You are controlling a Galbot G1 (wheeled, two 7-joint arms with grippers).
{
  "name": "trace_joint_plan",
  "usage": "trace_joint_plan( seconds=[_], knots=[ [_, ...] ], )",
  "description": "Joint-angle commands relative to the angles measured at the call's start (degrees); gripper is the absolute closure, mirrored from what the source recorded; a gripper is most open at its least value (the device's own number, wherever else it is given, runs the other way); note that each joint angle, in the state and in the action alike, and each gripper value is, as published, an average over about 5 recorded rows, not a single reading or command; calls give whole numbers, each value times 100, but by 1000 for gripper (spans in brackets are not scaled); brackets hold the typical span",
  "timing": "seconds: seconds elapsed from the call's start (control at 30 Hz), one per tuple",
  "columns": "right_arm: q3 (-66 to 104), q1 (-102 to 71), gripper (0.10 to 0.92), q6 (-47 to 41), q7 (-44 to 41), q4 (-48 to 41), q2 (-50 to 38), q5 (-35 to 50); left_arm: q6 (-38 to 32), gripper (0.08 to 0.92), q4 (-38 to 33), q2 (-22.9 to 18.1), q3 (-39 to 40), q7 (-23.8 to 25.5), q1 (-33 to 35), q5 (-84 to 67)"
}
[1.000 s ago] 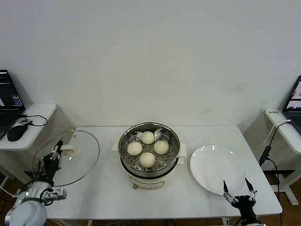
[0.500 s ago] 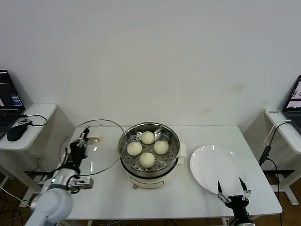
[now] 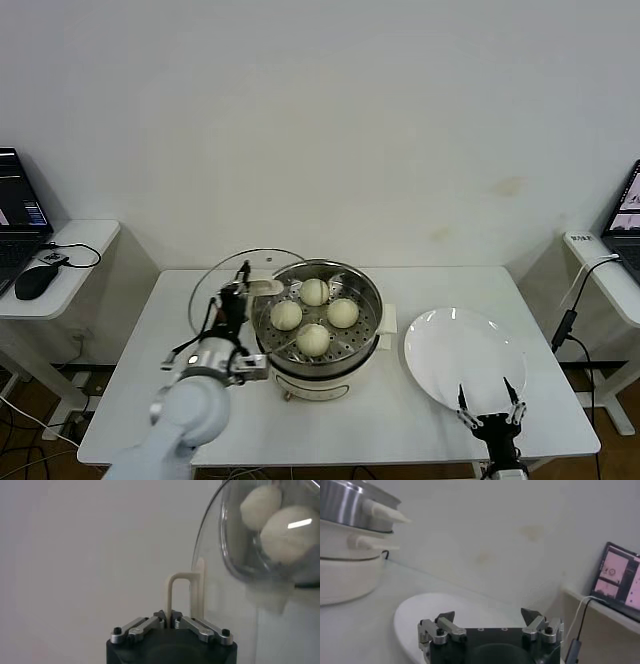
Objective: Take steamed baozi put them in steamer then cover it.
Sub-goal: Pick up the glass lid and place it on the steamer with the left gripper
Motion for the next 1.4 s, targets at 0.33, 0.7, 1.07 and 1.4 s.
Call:
trace_joint_plan(
  seconds=[0.33, 0.7, 1.07, 1.4],
  knots=[
    [-78, 15, 203, 4, 144, -151, 60, -285, 238, 858, 685, -1287, 963, 379, -673, 1059],
    [-129, -19, 203, 10, 161, -150, 52, -288, 131, 858, 820, -1458, 995, 309, -482, 1247],
    [-195, -35, 203, 11, 156, -145, 76, -292, 44, 858, 938, -1490, 965, 253, -392, 1333],
    [-206, -74, 203, 15, 150, -126, 76, -291, -7, 858, 1029, -1541, 933, 214, -369, 1363]
  ],
)
